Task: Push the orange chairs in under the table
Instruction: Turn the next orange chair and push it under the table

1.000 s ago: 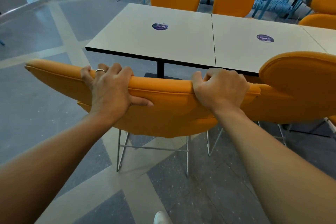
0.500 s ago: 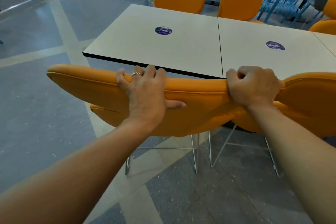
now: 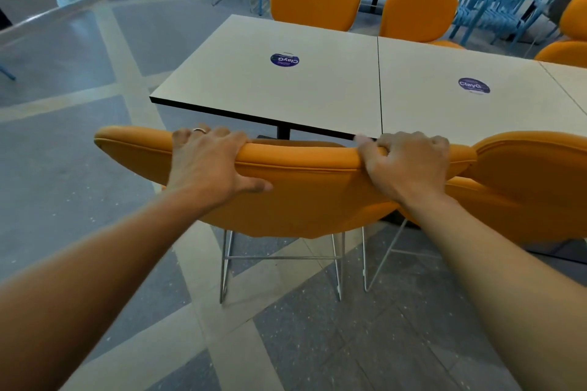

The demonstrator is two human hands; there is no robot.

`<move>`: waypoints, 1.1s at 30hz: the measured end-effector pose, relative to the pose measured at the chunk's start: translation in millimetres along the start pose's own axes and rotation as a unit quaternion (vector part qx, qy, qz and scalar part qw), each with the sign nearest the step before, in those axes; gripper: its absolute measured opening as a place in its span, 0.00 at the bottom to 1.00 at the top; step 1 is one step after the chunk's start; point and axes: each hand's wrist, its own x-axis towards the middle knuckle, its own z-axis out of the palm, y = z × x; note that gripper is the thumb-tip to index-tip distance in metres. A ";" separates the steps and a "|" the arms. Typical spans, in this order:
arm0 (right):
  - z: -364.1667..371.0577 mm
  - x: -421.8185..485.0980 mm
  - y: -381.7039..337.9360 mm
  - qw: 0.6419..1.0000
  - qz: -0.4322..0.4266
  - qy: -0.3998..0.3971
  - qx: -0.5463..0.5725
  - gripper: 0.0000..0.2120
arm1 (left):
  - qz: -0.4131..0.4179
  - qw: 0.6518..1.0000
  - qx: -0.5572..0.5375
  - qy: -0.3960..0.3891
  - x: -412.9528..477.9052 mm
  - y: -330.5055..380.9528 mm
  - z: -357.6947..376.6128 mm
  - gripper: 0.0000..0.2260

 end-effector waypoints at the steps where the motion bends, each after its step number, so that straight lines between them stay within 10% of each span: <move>1: -1.0 -4.5 -8.3 0.999 -0.028 -0.016 -0.007 0.32 | -0.007 1.000 0.012 -0.005 -0.5 -9.0 -1.8 0.35; 33: 23.6 -9.3 -103.0 0.996 -0.065 -0.012 -0.057 0.40 | 0.007 1.000 -0.008 0.028 17.8 -92.6 -2.4 0.32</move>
